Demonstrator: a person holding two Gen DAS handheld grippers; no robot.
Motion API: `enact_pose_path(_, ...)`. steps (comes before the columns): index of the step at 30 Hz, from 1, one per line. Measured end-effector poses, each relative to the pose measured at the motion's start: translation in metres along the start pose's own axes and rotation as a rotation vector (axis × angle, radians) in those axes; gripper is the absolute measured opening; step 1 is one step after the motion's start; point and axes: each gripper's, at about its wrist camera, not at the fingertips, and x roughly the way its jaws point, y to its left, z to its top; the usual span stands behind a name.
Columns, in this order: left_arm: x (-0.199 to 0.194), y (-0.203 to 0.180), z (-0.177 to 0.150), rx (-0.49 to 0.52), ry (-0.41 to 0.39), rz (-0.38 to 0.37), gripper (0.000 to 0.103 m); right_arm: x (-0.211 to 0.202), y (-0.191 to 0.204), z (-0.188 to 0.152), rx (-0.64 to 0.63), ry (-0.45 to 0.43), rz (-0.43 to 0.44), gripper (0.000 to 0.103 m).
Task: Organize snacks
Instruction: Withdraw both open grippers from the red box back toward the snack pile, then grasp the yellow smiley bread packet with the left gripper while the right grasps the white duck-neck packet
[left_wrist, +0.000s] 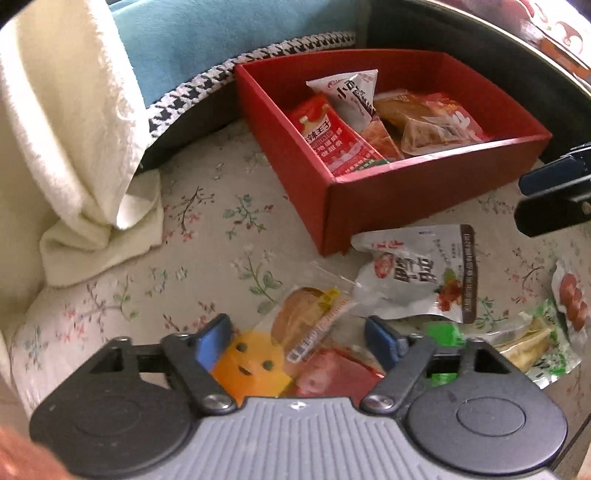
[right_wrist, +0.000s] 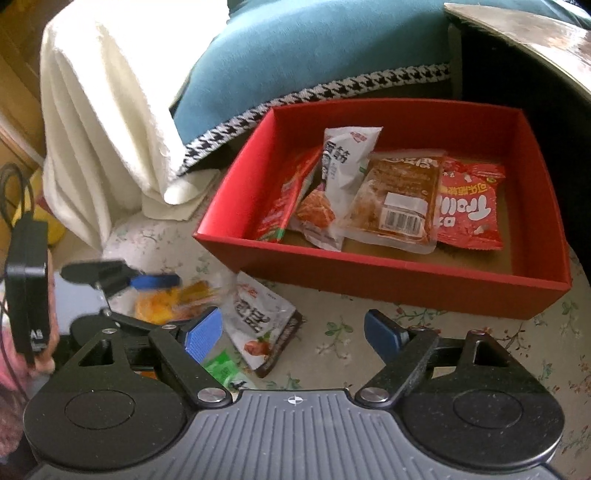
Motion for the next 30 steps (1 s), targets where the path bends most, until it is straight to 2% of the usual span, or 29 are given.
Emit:
enact_pose_path(2, -0.008, -0.005, -0.001, -0.027, 0.012, 0.003, 0.038, -0.006, 0.003, -0.001, -0.009, -0.011, 0.010, 0.088)
enact_pose_path(3, -0.010, -0.007, -0.001, -0.049, 0.026, 0.008, 0.034, -0.009, 0.005, -0.002, -0.014, -0.021, 0.013, 0.088)
enact_pose_path(7, -0.021, -0.016, -0.012, -0.114, 0.059, 0.057, 0.030, -0.023, 0.008, -0.004, -0.013, -0.053, 0.032, 0.088)
enact_pose_path(12, -0.034, -0.024, -0.027, -0.212, 0.055, 0.033, 0.028, -0.031, 0.012, -0.014, -0.025, -0.060, 0.047, 0.088)
enact_pose_path(16, -0.030, -0.038, -0.026, -0.177, 0.064, 0.041, 0.031, -0.026, 0.007, -0.021, -0.021, -0.029, 0.026, 0.088)
enact_pose_path(20, -0.018, -0.045, -0.015, -0.143, 0.079, 0.069, 0.050, -0.018, -0.002, -0.023, -0.007, -0.007, 0.009, 0.089)
enact_pose_path(22, -0.013, -0.046, -0.011, -0.145, 0.071, 0.071, 0.054, -0.013, -0.005, -0.023, 0.000, 0.005, -0.003, 0.089)
enact_pose_path(23, -0.012, -0.046, -0.011, -0.147, 0.063, 0.078, 0.052, -0.010, -0.006, -0.022, 0.002, 0.012, -0.009, 0.089)
enact_pose_path(24, -0.012, -0.047, -0.010, -0.141, 0.051, 0.084, 0.041, -0.007, -0.006, -0.022, 0.003, 0.017, -0.016, 0.089)
enact_pose_path(27, -0.014, -0.049, -0.009, -0.139, 0.047, 0.076, 0.026, 0.002, -0.003, -0.018, -0.005, 0.036, -0.031, 0.090)
enact_pose_path(30, -0.019, -0.046, -0.013, -0.154, 0.045, 0.086, 0.023, 0.013, 0.007, -0.014, -0.035, 0.049, -0.036, 0.090)
